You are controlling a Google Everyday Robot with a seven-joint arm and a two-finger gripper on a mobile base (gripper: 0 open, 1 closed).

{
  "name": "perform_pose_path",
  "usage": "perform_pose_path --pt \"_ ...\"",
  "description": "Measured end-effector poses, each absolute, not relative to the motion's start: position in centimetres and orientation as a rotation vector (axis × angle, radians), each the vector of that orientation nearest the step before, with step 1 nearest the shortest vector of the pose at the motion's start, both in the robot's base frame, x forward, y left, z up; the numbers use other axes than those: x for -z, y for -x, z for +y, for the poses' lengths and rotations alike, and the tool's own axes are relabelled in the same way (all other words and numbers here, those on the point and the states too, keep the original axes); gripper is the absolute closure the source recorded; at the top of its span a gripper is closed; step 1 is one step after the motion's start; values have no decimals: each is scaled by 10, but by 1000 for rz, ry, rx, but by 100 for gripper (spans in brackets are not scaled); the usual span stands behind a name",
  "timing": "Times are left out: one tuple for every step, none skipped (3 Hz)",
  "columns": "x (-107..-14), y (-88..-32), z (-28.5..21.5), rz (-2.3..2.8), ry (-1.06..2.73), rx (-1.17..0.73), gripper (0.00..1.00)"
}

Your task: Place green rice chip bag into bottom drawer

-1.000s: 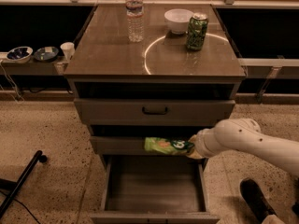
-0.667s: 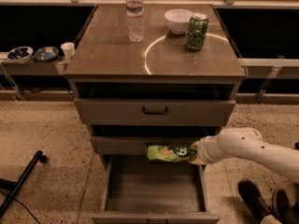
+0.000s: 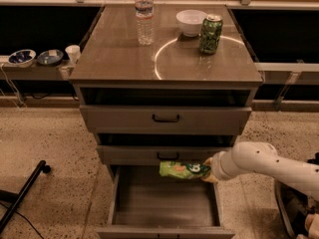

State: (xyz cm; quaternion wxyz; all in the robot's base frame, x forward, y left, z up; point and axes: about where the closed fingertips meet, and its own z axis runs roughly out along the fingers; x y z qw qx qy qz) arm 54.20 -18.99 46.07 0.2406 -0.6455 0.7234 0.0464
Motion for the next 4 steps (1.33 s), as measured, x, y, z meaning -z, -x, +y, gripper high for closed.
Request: perform_pose_path --pt "-392 -517 -199 1982 1812 -278 100" --pt "-342 -491 -189 1861 1918 -466 100" --pt "-345 -492 -188 1858 1921 -456 100" --pt "-308 -509 -179 1925 1855 -526 100"
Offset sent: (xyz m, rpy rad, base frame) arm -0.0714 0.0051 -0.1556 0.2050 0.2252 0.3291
